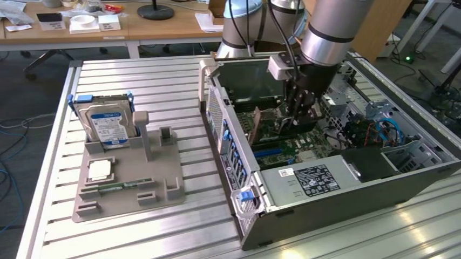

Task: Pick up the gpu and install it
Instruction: 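Insert the gpu into the slot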

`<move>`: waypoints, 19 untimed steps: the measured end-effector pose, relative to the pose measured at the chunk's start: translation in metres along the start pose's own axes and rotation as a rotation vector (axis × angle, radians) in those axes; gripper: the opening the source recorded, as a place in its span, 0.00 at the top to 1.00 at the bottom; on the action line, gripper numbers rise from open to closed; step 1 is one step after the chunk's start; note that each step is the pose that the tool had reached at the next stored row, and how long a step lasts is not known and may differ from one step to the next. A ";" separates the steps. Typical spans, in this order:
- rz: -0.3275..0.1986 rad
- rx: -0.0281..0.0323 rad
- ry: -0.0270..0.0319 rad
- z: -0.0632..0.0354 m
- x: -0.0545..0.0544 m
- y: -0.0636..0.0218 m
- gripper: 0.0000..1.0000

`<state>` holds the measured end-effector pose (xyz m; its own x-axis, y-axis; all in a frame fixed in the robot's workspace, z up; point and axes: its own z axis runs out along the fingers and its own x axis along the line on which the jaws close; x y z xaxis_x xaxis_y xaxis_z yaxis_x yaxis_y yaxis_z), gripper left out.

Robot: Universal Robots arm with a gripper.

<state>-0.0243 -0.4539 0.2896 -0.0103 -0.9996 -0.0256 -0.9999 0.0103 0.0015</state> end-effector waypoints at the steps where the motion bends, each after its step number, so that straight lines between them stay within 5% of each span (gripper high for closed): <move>1: 0.000 -0.0001 -0.0001 0.0000 0.001 0.0000 0.74; 19: 0.000 0.0000 -0.0001 0.0099 0.004 0.0115 0.74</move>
<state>-0.0359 -0.4578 0.2796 -0.0104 -0.9996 -0.0258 -0.9999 0.0104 0.0015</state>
